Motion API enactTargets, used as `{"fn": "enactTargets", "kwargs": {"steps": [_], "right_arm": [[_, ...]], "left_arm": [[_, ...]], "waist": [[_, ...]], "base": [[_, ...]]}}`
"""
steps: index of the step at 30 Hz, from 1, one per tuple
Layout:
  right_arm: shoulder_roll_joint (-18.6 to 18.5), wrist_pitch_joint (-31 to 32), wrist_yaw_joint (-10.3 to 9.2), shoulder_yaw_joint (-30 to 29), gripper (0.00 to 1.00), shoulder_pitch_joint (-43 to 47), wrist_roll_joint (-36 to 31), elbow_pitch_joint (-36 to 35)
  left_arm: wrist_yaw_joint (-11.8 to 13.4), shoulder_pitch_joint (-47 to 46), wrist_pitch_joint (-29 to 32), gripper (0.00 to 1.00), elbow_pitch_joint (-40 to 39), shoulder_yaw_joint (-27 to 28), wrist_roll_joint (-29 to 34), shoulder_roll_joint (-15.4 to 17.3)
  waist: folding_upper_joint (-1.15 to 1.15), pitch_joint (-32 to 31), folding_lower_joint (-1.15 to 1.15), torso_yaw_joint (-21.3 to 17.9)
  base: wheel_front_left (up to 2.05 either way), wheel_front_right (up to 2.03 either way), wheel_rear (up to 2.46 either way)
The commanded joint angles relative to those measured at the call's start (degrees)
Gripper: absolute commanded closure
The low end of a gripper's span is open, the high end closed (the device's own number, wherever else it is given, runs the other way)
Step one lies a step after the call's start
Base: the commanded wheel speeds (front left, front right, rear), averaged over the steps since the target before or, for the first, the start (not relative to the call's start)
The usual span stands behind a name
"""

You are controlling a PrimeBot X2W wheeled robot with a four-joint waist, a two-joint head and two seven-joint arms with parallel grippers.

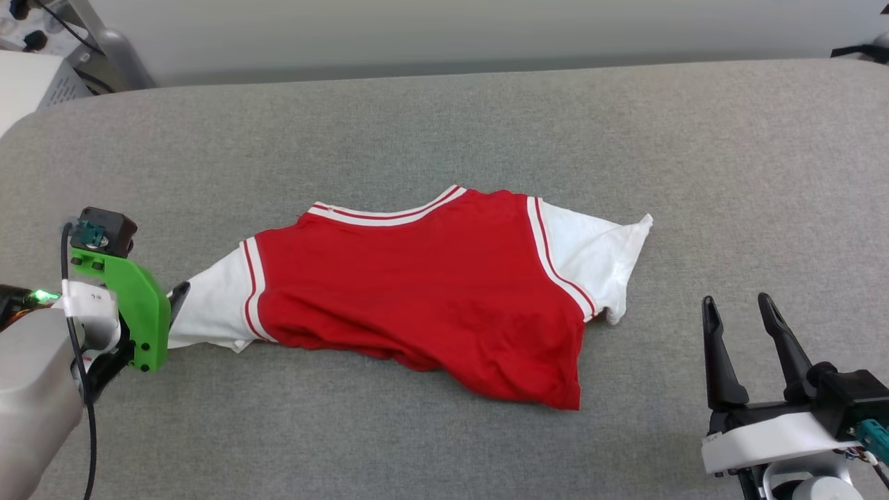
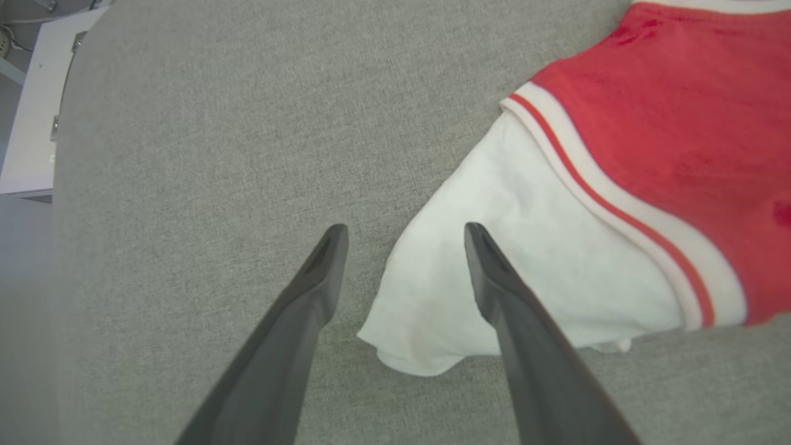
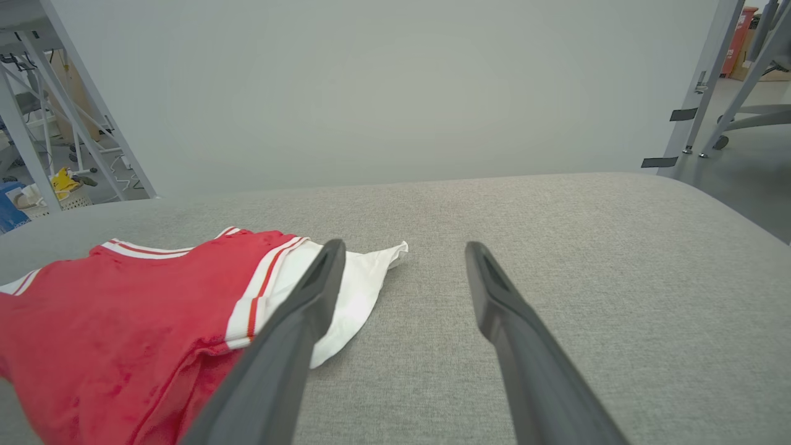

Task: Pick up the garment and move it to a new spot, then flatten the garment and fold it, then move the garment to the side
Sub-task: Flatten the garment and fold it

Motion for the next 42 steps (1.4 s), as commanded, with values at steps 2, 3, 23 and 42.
{"fn": "enactTargets", "kwargs": {"steps": [2, 3, 23, 42], "right_arm": [[-0.08, -0.27, -0.05, -0.75, 0.00, 0.60, -0.78, -0.48], [-0.08, -0.27, -0.05, -1.23, 0.00, 0.52, -1.09, -0.71], [-18.37, -0.27, -0.05, 0.75, 0.00, -19.07, -1.96, 4.58], [-43.80, 49.24, -0.05, 37.63, 0.00, -37.74, 34.88, 10.22]], "left_arm": [[2.16, 1.19, -6.78, 0.00, 0.16, 0.53, 2.54, -0.64], [3.34, 1.49, -9.98, 0.00, 0.00, 0.77, 3.45, -0.87], [29.63, 29.84, -21.84, 0.00, -38.70, 40.01, 32.05, -5.74], [23.78, 44.05, -21.84, 0.00, -45.89, 55.46, 51.80, -23.25]], "waist": [[0.00, -2.72, 0.00, 1.47], [0.00, -3.38, 0.00, 1.82], [0.00, -5.25, 0.00, 7.97], [0.00, -1.32, 0.00, 12.14]], "base": [[0.00, 0.00, 0.00], [0.00, 0.00, 0.00], [0.00, 0.00, 0.00], [0.00, 0.00, 0.00]]}}
